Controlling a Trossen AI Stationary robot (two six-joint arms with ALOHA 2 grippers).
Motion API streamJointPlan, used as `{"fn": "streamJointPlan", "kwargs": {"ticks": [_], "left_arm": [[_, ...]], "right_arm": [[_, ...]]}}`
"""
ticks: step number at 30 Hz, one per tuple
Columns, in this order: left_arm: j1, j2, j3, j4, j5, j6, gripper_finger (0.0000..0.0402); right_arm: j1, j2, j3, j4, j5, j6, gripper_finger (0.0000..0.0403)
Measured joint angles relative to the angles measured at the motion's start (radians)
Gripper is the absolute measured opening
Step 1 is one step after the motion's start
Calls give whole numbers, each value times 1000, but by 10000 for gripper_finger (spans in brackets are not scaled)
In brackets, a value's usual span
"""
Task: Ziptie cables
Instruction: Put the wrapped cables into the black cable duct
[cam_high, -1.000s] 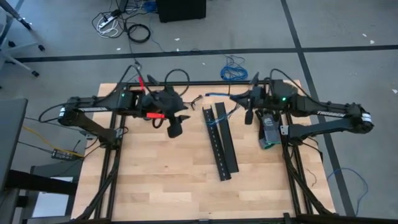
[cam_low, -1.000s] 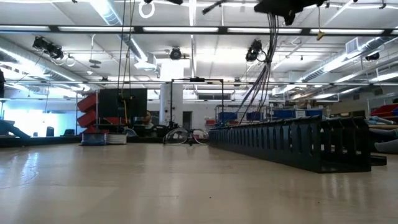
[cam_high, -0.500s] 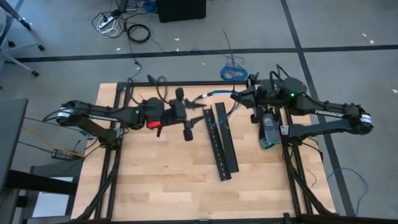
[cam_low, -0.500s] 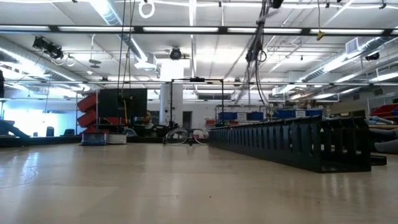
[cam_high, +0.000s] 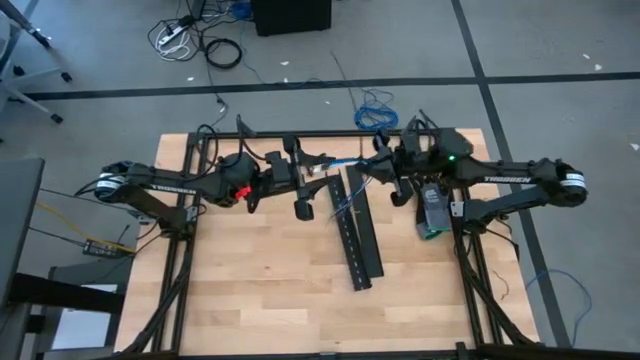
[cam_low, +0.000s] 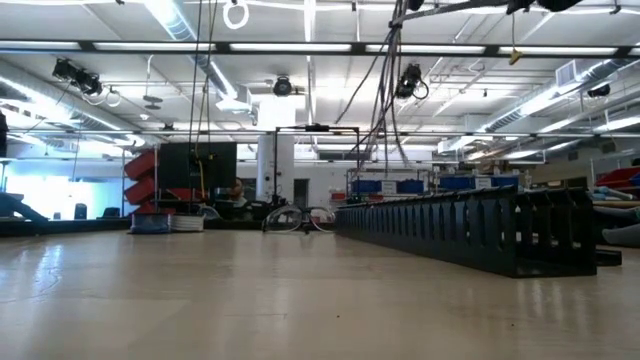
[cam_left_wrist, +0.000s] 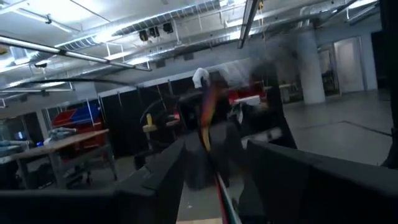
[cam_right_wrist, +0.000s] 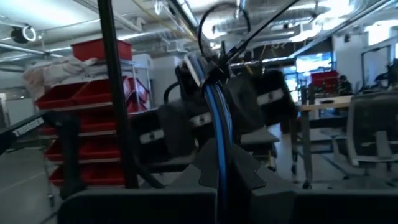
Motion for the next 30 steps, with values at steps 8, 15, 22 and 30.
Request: {"fn": "streamJointPlan", "kwargs": {"ticks": [8,15,22,30], "left_arm": [[0,1,0,35,-8,2,168],[-1,1,0,52,-8,2,168],[-1,1,0,47,-86,0,114],[-5,3,-1,86,-59,24,9]], "right_arm": [[33,74,0,46,9,8,0],[34,93,0,64,13,12,0],[37,92,0,72,13,15,0],[37,91,0,75,9,15,0]]}}
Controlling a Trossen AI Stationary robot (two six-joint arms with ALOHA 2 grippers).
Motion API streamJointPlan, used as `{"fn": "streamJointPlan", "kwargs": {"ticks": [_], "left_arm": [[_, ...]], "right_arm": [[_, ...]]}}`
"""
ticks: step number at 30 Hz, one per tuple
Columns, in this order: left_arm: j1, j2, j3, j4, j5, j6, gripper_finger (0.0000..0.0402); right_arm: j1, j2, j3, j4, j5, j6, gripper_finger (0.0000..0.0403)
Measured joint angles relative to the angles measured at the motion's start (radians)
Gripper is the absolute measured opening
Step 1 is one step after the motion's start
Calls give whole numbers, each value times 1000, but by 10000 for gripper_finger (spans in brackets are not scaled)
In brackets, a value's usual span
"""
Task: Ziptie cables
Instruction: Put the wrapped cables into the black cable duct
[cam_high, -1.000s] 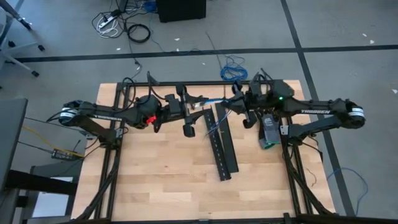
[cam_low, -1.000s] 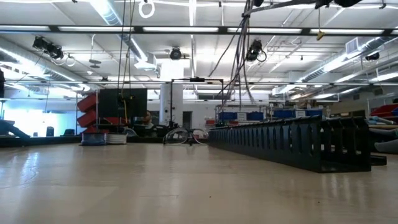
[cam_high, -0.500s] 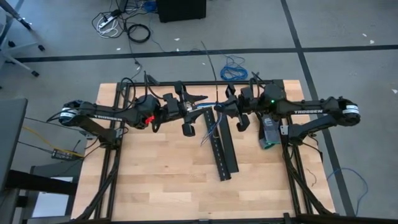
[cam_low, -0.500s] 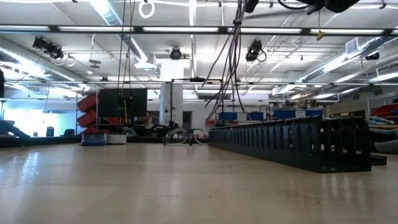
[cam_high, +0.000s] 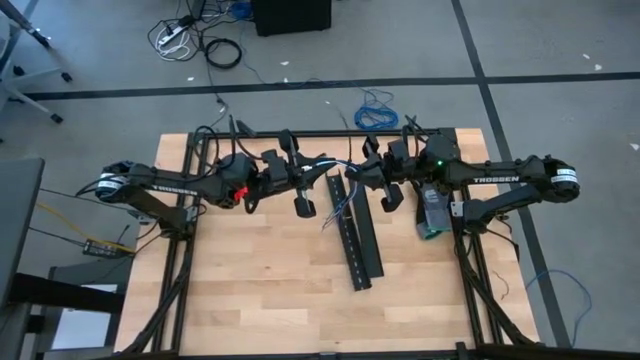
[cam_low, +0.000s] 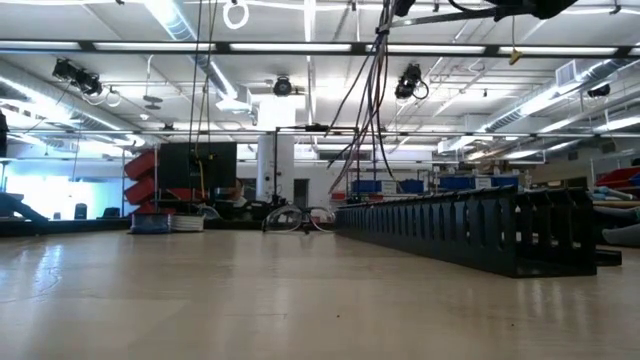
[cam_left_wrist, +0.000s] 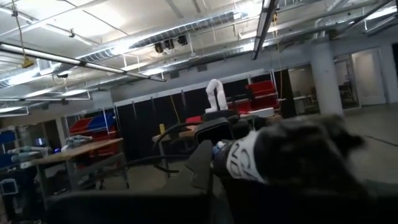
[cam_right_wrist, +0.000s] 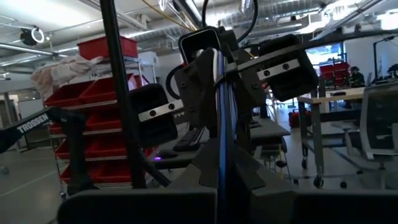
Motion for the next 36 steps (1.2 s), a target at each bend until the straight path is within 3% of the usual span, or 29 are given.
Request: {"fn": "streamJointPlan", "kwargs": {"ticks": [6,13,18,22,27,30,33,36], "left_arm": [[0,-1,0,18,2,0,3],[0,-2,0,13,-2,13,1],[4,-9,0,-37,-118,34,1],[34,-51,0,-130,-254,45,1],[81,-109,1,-261,-322,41,0],[118,-143,24,-368,-386,23,0],[156,-148,92,-490,-450,21,0],[207,-131,200,-599,-450,21,0]], "right_arm": [[14,0,0,-6,-28,-7,32],[-2,0,0,-28,-72,40,145],[-72,0,0,-89,-105,38,231],[-155,0,0,-180,-77,-18,277],[-234,0,0,-342,102,-96,294],[-256,7,0,-443,211,-54,293],[-247,10,0,-557,216,82,288],[-181,37,0,-650,209,169,282]]}}
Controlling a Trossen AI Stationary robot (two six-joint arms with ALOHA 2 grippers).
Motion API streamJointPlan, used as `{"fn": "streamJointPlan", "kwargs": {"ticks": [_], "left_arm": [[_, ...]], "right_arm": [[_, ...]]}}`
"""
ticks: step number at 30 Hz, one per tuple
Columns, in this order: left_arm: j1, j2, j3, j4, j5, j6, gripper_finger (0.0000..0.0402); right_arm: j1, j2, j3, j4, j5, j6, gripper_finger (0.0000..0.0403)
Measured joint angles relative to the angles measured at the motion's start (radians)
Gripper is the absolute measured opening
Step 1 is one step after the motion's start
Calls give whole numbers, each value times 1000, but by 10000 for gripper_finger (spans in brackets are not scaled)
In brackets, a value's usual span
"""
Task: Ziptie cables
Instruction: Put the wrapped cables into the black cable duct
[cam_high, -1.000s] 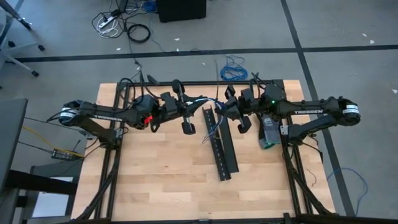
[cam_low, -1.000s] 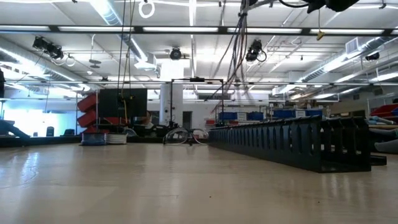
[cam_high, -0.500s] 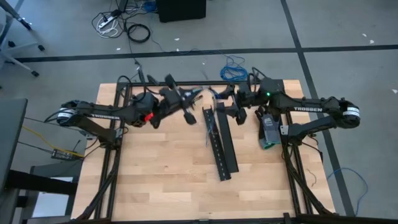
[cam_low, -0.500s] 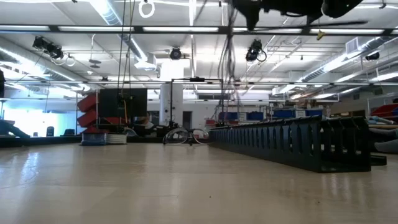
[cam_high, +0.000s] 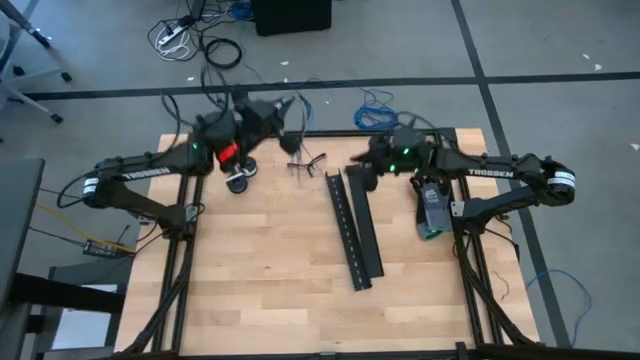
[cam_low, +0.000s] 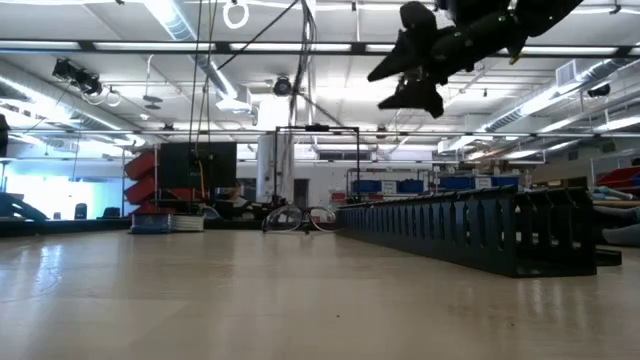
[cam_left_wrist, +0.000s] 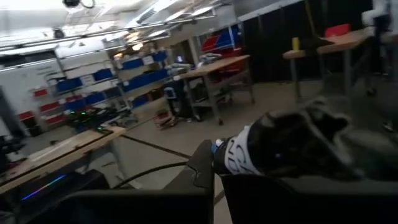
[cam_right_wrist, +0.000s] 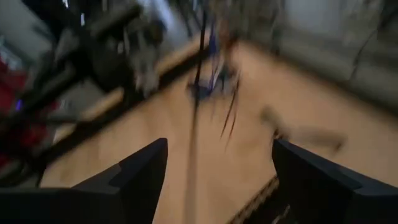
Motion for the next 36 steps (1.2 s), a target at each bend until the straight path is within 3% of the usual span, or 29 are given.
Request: {"fn": "streamJointPlan", "kwargs": {"ticks": [5,11,17,23,27,34,36], "left_arm": [[101,59,228,-203,50,2,0],[210,158,480,-456,65,6,0],[292,244,683,-696,67,5,0],[310,264,711,-718,87,2,0],[313,265,700,-721,124,1,0],[313,266,698,-710,127,-2,0],[313,266,698,-711,132,-2,0]], "right_arm": [[140,109,0,-37,94,40,275],[198,261,0,-94,337,46,266],[221,400,0,-78,351,119,256],[238,430,0,-82,364,119,236],[241,430,0,-88,370,96,189],[247,428,0,-106,333,-9,28],[262,429,0,-103,301,-68,13]]}}
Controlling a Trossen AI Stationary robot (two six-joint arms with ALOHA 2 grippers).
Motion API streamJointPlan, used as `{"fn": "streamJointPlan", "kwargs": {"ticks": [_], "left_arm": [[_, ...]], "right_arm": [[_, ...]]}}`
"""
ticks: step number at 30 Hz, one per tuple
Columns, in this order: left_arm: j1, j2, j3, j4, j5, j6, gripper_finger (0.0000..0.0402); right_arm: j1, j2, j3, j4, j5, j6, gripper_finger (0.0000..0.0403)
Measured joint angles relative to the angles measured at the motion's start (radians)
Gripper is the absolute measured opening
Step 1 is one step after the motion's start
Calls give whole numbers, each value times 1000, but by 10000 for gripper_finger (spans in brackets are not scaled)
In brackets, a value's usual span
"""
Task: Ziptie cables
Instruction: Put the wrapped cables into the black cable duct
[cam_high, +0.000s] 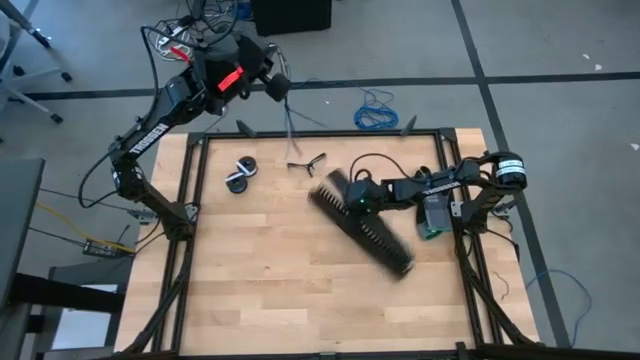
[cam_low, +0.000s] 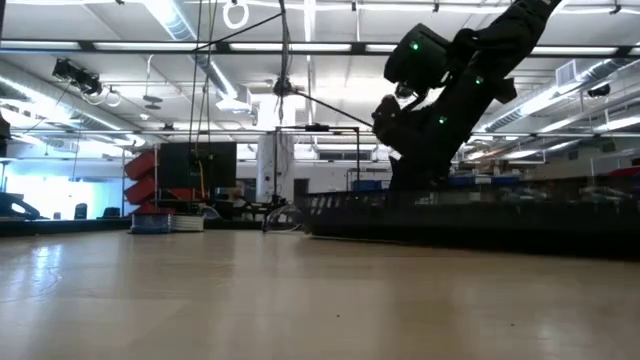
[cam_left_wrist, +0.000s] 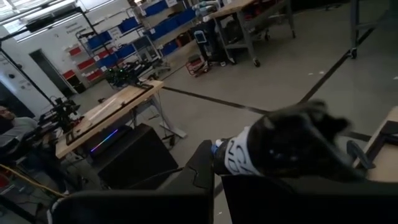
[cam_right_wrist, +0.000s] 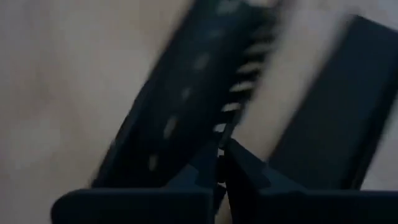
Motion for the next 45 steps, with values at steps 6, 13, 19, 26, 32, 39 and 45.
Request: {"fn": "streamJointPlan", "kwargs": {"ticks": [6,13,19,26,32,39,45], "left_arm": [[-1,0,0,1,22,0,0],[-8,0,0,0,21,-1,1],[-26,0,5,6,22,-2,1],[-62,-9,5,-23,21,-4,1],[-104,-13,6,-64,21,-13,1],[-119,-18,6,-61,18,-19,1],[-119,-19,6,-63,10,-20,1]], "right_arm": [[68,0,0,166,-118,-211,6],[90,8,0,398,-118,-296,3],[88,182,199,351,-202,-402,2],[121,410,621,-24,-195,-581,1],[143,528,815,-274,-208,-579,15],[166,533,831,-285,-215,-519,89],[171,474,863,-258,-206,-539,177]]}}
